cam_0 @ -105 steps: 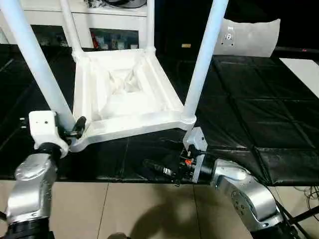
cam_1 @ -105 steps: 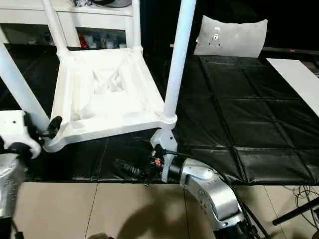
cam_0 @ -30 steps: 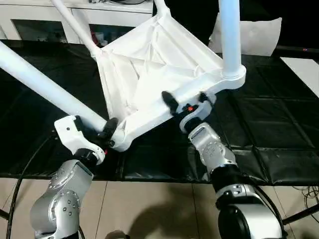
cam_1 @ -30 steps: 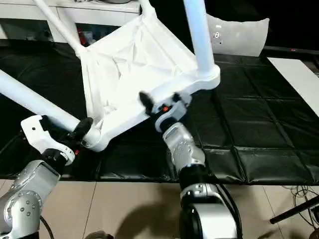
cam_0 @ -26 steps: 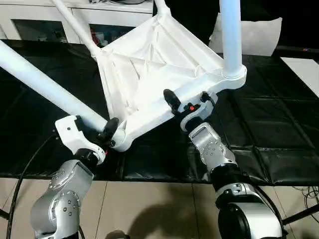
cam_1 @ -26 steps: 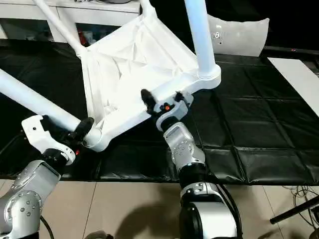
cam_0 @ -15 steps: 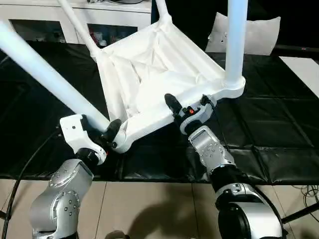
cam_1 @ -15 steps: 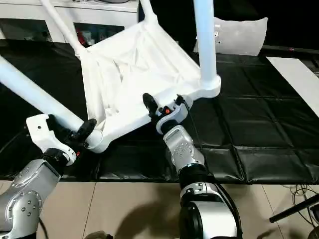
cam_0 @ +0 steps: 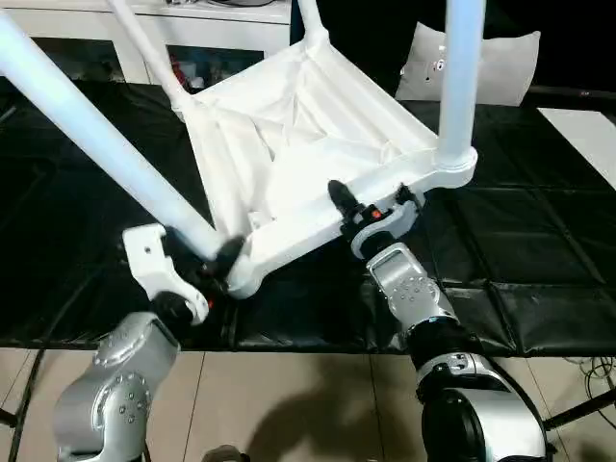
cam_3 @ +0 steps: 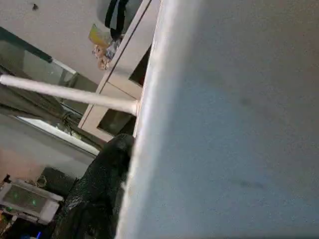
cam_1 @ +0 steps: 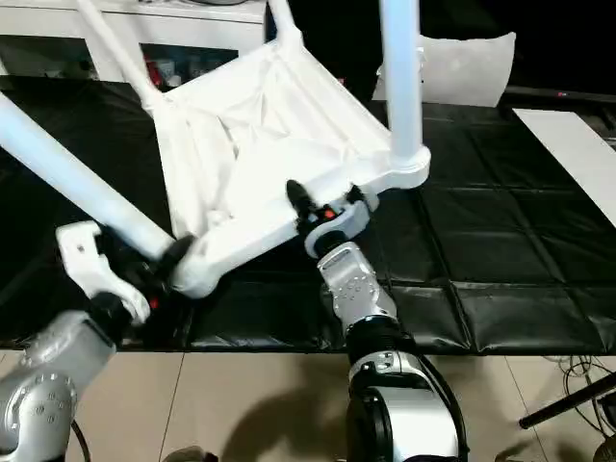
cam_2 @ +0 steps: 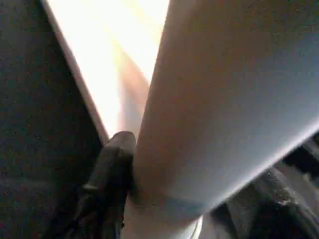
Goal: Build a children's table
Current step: Flip table
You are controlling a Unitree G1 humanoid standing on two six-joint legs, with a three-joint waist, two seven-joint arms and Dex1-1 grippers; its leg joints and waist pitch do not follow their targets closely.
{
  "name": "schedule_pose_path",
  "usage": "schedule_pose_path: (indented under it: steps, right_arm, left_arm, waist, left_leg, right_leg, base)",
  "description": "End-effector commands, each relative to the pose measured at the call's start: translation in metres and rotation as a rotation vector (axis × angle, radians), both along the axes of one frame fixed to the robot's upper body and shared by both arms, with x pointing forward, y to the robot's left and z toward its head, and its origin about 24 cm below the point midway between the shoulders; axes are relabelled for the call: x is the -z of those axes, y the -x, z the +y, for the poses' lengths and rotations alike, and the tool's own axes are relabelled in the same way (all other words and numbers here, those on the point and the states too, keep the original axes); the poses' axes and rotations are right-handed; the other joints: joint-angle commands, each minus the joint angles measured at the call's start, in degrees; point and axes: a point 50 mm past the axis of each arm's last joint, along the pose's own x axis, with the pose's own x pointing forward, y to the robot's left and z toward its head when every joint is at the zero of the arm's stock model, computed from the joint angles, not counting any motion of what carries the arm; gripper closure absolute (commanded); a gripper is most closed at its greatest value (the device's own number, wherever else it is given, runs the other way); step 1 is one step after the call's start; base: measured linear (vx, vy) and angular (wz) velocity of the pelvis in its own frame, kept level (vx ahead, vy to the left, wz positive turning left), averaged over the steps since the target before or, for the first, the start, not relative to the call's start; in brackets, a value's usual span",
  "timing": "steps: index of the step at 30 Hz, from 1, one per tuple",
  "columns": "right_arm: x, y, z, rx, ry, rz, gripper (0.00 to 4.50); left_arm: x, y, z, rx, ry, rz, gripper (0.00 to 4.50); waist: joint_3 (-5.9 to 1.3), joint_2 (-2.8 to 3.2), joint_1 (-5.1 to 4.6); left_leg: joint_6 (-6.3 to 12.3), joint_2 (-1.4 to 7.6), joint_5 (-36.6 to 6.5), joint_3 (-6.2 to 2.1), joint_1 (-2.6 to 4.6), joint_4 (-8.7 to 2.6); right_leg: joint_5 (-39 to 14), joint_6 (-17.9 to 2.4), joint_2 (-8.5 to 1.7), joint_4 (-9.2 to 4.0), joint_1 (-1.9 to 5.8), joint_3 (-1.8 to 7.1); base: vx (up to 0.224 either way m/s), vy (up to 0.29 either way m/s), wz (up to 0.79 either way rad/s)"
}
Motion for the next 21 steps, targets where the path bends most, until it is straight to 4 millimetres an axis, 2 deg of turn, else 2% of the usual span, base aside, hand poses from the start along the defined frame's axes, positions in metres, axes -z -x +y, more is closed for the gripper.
schedule_pose_path:
  steps: [1,4,5,6,9,10,11,12,15,16,17,19,20,21]
  right_arm:
    - [-0.048,-0.006,0.049,-0.081,-0.060,-0.128,2.28]
    - [-0.053,-0.010,0.036,-0.027,-0.060,-0.142,2.32]
    - [-0.055,-0.011,0.030,-0.001,-0.050,-0.153,2.34]
    - [-0.060,-0.014,0.021,0.035,-0.029,-0.176,2.34]
    - [-0.062,-0.014,0.015,0.053,-0.012,-0.190,2.39]
    - [-0.066,-0.015,0.007,0.077,0.012,-0.212,2.40]
    - [-0.068,-0.014,0.000,0.091,0.034,-0.225,2.40]
    - [-0.071,-0.012,-0.012,0.116,0.068,-0.250,2.40]
    - [-0.072,-0.006,-0.025,0.136,0.126,-0.277,2.41]
    - [-0.072,-0.006,-0.025,0.136,0.126,-0.277,2.41]
    - [-0.075,0.005,-0.036,0.136,0.201,-0.311,2.42]
    - [-0.078,0.014,-0.043,0.137,0.294,-0.354,2.42]
    - [-0.078,0.014,-0.043,0.137,0.294,-0.354,2.47]
    - [-0.082,0.019,-0.050,0.161,0.370,-0.385,2.47]
  left_arm:
    - [0.004,0.004,-0.022,0.137,0.053,0.023,1.38]
    - [0.004,0.010,-0.022,0.201,0.059,0.011,1.16]
    - [0.004,0.014,-0.020,0.229,0.050,0.007,1.00]
    - [0.005,0.020,-0.016,0.270,0.029,0.005,1.00]
    - [0.005,0.025,-0.012,0.290,0.015,0.004,0.82]
    - [0.005,0.032,-0.006,0.313,-0.003,0.004,0.81]
    - [0.004,0.036,-0.002,0.330,-0.019,0.000,0.81]
    - [0.004,0.044,0.004,0.372,-0.063,0.000,0.81]
    - [0.002,0.050,0.012,0.410,-0.140,-0.012,0.81]
    - [0.002,0.050,0.012,0.410,-0.140,-0.012,0.81]
    - [-0.005,0.056,0.017,0.458,-0.216,-0.036,0.81]
    - [-0.011,0.061,0.018,0.512,-0.272,-0.050,0.81]
    - [-0.011,0.061,0.018,0.512,-0.272,-0.050,0.81]
    - [-0.014,0.062,0.019,0.538,-0.318,-0.048,0.81]
  waist:
    - [-3.49,0.32,-0.29]
    - [-3.53,0.31,-0.28]
    - [-3.57,0.06,-0.33]
    - [-3.67,0.07,-0.19]
    - [-3.72,0.32,-0.26]
    - [-3.58,0.44,-0.02]
    - [-3.58,0.09,-0.12]
    - [-3.52,-0.18,0.08]
    - [-3.22,-0.15,-0.16]
    - [-3.21,-0.10,-0.13]
    - [-3.21,0.04,0.12]
    - [-3.21,-0.06,0.00]
    - [-3.17,-0.24,-0.07]
    - [-3.06,-0.44,-0.24]
  left_leg:
    - [-0.02,0.85,-6.2,0.33,1.18,-3.63]
    - [0.14,0.87,-5.8,0.34,1.20,-3.58]
    - [0.26,0.81,-5.1,0.39,1.15,-3.53]
    - [0.52,0.74,-4.3,0.36,1.22,-3.43]
    - [0.86,0.77,-3.2,0.47,1.22,-3.30]
    - [0.66,0.86,-4.0,0.55,1.55,-3.37]
    - [0.69,0.86,-4.3,0.63,1.42,-3.38]
    - [0.49,0.85,-4.4,0.55,1.25,-3.54]
    - [-0.29,0.81,-5.7,0.57,1.32,-3.71]
    - [-0.77,0.88,-5.9,0.57,1.41,-3.74]
    - [-1.28,0.94,-5.8,0.41,1.58,-3.81]
    - [-1.72,0.79,-4.0,0.27,1.47,-3.77]
    - [-2.06,0.73,-3.9,0.34,1.59,-3.76]
    - [-2.26,0.69,-4.6,0.36,1.47,-3.84]
  right_leg:
    - [1.7,-9.4,-2.94,-3.38,2.29,1.79]
    - [2.0,-9.4,-2.89,-3.27,2.23,1.78]
    - [2.7,-9.4,-2.80,-3.16,2.26,1.78]
    - [3.3,-9.1,-2.74,-3.06,2.22,1.75]
    - [4.7,-9.1,-2.58,-2.80,1.98,1.75]
    - [4.1,-9.2,-2.50,-3.00,1.64,1.74]
    - [3.9,-9.2,-2.51,-3.02,1.79,1.80]
    - [2.7,-8.8,-2.61,-2.89,1.90,1.76]
    - [0.7,-7.1,-2.41,-3.14,1.58,1.80]
    - [0.7,-6.5,-2.39,-3.13,1.52,1.85]
    - [1.2,-6.1,-2.37,-3.13,1.56,1.80]
    - [4.4,-5.2,-2.10,-2.81,1.71,1.73]
    - [4.9,-4.8,-1.96,-2.76,1.63,1.69]
    - [4.2,-4.8,-1.97,-2.80,1.64,1.72]
  base:
    - [0.000,0.000,0.00]
    - [0.000,0.000,0.00]
    - [0.000,0.000,0.00]
    - [0.000,0.000,0.00]
    - [0.000,0.000,0.00]
    - [0.000,0.000,0.00]
    - [0.000,0.000,0.00]
    - [0.000,0.000,0.00]
    - [0.000,0.000,0.00]
    - [0.000,0.000,0.00]
    - [0.000,0.000,0.00]
    - [0.000,0.000,0.00]
    - [0.000,0.000,0.00]
    - [0.000,0.000,0.00]
